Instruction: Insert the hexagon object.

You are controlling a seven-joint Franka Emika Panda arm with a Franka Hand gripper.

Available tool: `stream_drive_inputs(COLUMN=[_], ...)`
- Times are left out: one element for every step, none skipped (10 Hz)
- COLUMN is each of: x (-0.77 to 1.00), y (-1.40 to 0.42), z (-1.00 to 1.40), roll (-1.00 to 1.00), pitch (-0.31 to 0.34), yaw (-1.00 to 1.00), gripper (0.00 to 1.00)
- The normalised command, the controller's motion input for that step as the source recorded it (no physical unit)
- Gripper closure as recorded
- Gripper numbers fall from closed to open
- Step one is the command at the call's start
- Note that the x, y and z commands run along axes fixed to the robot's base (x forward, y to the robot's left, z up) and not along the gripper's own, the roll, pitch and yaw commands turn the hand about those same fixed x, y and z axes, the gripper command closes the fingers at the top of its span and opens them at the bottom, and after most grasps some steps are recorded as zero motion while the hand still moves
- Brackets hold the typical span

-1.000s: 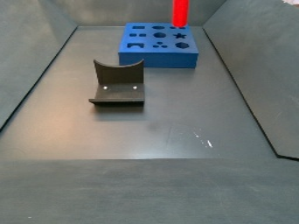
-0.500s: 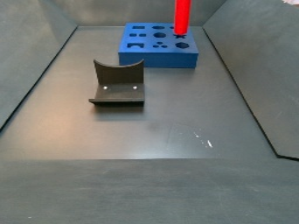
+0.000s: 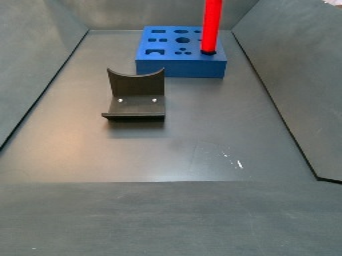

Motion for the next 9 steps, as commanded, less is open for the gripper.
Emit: stream_drive_inputs(x=[0.0, -0.03, -0.09, -0.17, -0.22, -0.2, -0.24, -0.25, -0.08], y=[0.06, 0.0, 0.0, 0.0, 0.0, 0.0, 0.0, 0.0, 0.0], z=[-0.35, -0.27, -0.29, -0.3, -0.21, -0.2, -0.19, -0.19, -0.28], roll=[-0.07, -0.01, 0.0, 0.03, 0.03, 0.0, 0.0, 0.0, 0.0], pitch=[-0.219, -0.169, -0.141, -0.129, -0.11, -0.091, -0.089, -0.101, -0.101], yaw=[-0.01, 0.0, 0.07, 0.07, 0.06, 0.03, 0.0, 0.01, 0.05], gripper=[1.0, 1.0, 1.0, 1.0, 1.0, 1.0, 1.0, 1.0, 1.0])
